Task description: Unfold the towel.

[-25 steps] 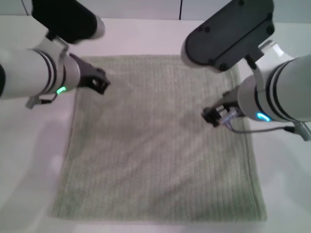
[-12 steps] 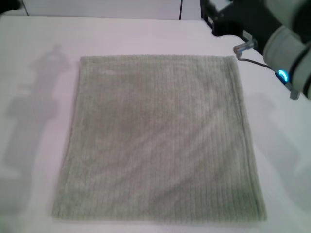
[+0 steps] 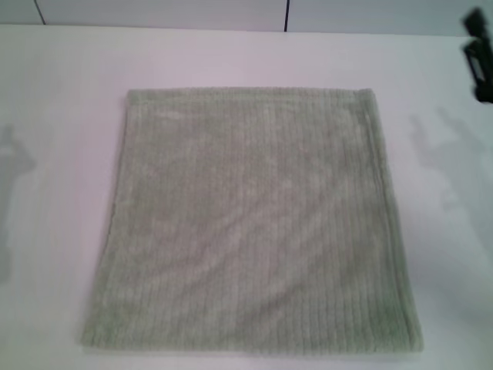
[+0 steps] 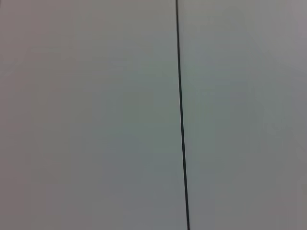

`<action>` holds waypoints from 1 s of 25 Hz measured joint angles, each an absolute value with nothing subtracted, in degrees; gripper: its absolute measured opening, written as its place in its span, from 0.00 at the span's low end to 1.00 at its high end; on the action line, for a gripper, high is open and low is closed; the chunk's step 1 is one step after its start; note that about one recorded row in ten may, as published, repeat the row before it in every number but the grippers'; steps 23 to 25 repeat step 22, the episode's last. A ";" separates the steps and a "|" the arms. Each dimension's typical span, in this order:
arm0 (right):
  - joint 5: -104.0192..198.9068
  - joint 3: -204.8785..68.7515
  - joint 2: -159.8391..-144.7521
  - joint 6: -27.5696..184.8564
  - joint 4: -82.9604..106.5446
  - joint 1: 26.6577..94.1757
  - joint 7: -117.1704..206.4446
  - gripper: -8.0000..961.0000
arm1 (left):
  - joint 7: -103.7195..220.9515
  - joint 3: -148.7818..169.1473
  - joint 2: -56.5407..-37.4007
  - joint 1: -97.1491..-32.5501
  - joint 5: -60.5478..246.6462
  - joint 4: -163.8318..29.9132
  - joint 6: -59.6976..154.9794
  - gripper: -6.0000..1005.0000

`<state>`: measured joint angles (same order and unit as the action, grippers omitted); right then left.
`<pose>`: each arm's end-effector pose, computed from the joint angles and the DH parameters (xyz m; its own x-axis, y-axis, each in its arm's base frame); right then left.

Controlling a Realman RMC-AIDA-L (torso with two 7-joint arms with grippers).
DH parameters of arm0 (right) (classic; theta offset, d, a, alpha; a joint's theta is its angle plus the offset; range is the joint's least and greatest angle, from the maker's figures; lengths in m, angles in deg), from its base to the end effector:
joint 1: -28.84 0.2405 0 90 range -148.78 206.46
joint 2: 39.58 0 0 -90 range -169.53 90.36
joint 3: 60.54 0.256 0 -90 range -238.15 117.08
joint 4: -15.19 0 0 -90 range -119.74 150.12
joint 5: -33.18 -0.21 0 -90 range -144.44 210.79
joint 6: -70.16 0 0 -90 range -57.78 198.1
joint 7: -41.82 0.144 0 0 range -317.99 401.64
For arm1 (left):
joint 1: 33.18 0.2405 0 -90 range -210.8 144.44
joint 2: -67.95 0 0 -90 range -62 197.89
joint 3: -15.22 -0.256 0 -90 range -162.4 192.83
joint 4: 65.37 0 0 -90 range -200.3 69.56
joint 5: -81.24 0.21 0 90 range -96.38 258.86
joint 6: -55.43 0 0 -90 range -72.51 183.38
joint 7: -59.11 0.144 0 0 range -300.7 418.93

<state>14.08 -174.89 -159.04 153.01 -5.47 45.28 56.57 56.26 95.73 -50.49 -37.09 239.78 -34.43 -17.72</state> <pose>0.2732 0.2971 -0.0040 0.5308 0.3308 -0.7802 -0.6886 -0.3684 -0.6246 -0.3443 0.2686 0.0562 0.7228 -0.2971 0.6240 0.6731 0.0983 -0.7330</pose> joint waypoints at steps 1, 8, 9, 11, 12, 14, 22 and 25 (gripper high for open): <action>13.64 -174.50 -159.07 156.04 -2.90 45.37 55.77 0.53 | 56.25 95.85 -50.52 -38.04 239.75 -37.09 -18.64 0.02; 10.20 -172.85 -159.30 157.74 1.05 43.92 53.17 0.54 | 56.26 97.22 -50.85 -41.31 239.66 -45.04 -19.49 0.16; 9.82 -172.83 -159.34 157.61 1.44 43.81 53.17 0.54 | 56.26 97.22 -50.85 -41.31 239.66 -45.04 -19.49 0.18; 9.32 -172.82 -159.44 157.38 2.03 43.57 52.92 0.73 | 56.94 97.22 -50.83 -41.63 239.63 -45.97 -19.40 0.23; 9.12 -172.82 -159.46 157.24 2.34 43.47 52.57 0.75 | 57.06 97.22 -50.82 -41.65 239.63 -46.04 -19.33 0.26; 8.85 -172.80 -159.47 157.02 2.92 43.44 52.12 0.77 | 57.09 97.24 -50.78 -41.69 239.62 -46.40 -19.15 0.31; 8.72 -170.52 -159.47 156.68 3.46 43.39 52.01 0.81 | 57.12 98.42 -50.74 -41.78 239.61 -47.88 -19.09 0.43; 8.72 -170.52 -159.47 156.68 3.46 43.39 52.01 0.81 | 57.12 98.42 -50.74 -41.78 239.61 -47.88 -19.09 0.43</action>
